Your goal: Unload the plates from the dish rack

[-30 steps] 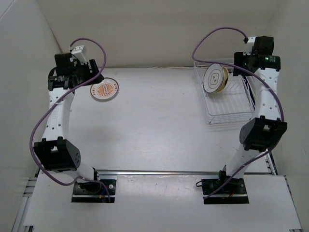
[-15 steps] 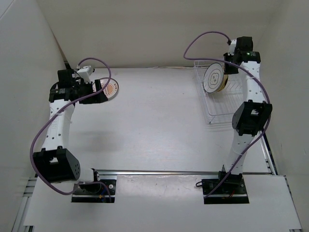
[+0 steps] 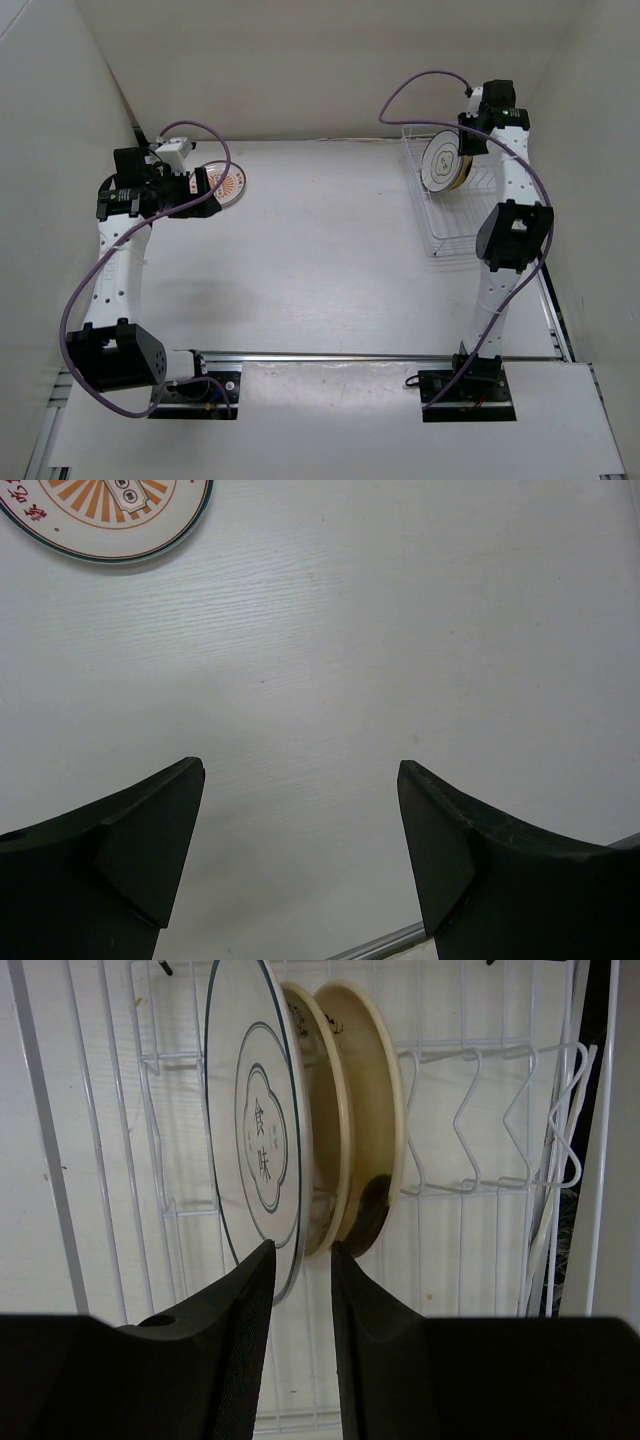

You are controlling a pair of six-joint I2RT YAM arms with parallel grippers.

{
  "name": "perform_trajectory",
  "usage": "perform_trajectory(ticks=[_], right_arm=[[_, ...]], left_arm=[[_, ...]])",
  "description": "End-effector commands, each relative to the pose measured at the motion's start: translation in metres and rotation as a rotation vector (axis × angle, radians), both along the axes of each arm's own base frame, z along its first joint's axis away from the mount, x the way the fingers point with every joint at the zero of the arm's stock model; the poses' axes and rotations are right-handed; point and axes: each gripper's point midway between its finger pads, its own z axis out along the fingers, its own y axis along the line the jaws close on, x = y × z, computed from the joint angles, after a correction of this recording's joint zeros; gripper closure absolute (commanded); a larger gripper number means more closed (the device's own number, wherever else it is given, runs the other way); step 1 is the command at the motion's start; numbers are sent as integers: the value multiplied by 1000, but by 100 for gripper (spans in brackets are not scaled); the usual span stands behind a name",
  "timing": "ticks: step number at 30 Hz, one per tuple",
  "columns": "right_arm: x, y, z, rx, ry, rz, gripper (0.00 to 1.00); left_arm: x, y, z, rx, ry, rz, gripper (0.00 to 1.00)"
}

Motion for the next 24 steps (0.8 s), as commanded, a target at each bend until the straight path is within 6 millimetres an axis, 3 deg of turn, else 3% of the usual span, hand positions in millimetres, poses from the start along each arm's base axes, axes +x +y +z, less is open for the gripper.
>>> perform_trajectory(ticks=[1, 3, 12, 15, 20, 24], right_arm=[[15, 3, 21, 1, -79, 9, 66], [17, 3, 8, -4, -56, 16, 66], [25, 9, -9, 6, -35, 32, 68], [29, 11, -20, 14, -24, 38, 74], [30, 20, -25, 2, -14, 59, 100], [26, 21, -3, 6, -50, 51, 100]], left_arm=[[-6, 0, 6, 17, -24, -16, 11], [-5, 1, 5, 23, -23, -9, 11], [-10, 4, -1, 41, -6, -1, 10], [-11, 6, 1, 48, -14, 6, 10], [-12, 6, 4, 50, -23, 6, 10], [-15, 7, -1, 55, -13, 12, 10]])
